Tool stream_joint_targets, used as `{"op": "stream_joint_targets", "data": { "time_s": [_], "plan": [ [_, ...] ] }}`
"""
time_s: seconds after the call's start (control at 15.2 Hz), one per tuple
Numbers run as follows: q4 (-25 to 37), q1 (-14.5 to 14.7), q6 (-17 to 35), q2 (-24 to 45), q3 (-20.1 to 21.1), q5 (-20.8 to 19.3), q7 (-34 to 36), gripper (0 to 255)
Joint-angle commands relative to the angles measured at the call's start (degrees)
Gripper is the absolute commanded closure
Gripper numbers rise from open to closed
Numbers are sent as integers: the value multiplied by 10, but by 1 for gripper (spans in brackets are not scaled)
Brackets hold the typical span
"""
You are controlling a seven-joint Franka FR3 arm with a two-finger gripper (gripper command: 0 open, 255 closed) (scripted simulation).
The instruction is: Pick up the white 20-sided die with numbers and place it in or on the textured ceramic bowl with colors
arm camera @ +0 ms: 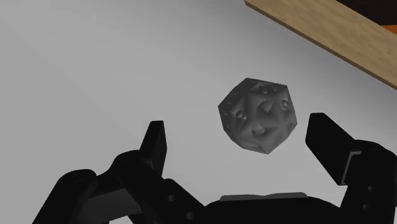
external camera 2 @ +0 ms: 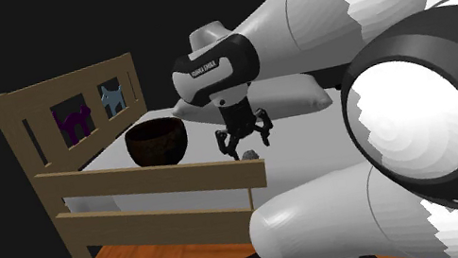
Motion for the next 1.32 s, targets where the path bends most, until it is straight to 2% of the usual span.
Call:
{"op": "stream_joint_targets", "data": {
  "time_s": [0.0,0.33,0.4,0.99,1.25],
  "plan": [
    [-2,0,4,1,0,0,0,0],
    [-2,0,4,1,0,0,0,0],
    [-2,0,4,1,0,0,0,255],
    [-2,0,4,1,0,0,0,255],
    [28,2,-27,0,-3,-1,-4,255]
  ]
}}
